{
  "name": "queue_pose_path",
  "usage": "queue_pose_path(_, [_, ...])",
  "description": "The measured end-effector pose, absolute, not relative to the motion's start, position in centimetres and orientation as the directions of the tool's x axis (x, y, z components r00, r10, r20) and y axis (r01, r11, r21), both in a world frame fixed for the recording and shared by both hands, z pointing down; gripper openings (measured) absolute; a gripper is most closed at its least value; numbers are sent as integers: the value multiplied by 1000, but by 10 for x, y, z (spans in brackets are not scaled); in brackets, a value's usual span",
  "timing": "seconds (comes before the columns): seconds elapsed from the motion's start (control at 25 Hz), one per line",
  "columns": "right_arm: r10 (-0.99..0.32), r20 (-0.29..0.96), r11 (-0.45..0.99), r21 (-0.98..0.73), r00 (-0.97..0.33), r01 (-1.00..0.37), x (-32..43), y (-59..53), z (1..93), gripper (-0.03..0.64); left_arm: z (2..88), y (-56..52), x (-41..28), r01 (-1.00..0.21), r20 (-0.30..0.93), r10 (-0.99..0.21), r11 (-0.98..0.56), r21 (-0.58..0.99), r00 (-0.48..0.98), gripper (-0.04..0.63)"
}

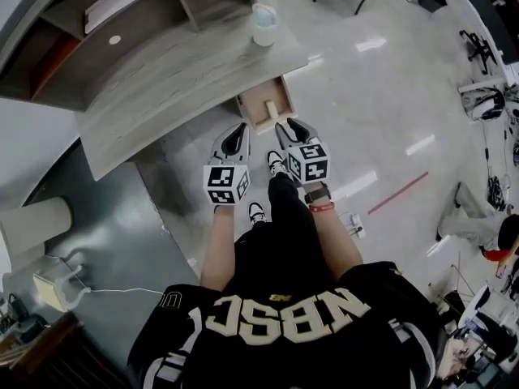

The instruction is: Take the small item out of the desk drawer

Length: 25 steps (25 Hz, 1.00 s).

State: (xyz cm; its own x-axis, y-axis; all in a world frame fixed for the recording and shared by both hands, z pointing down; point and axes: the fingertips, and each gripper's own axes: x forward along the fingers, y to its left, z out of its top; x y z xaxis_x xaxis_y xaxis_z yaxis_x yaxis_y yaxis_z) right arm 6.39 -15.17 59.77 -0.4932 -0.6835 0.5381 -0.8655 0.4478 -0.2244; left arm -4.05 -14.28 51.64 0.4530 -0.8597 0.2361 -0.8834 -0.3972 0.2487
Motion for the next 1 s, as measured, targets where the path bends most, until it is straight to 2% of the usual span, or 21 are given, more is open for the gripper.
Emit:
queue_pose_path(0.68, [-470,716,519,-248,-515,-818,66,-199,718,209,587,-182,-44,-896,372,-825,-323,306,425,15])
queue_pose_path(1.0, [-352,782,529,-286,-514,-799,64,-214,784,219,611,-201,-35,-898,410,-809,-305,318,421,15])
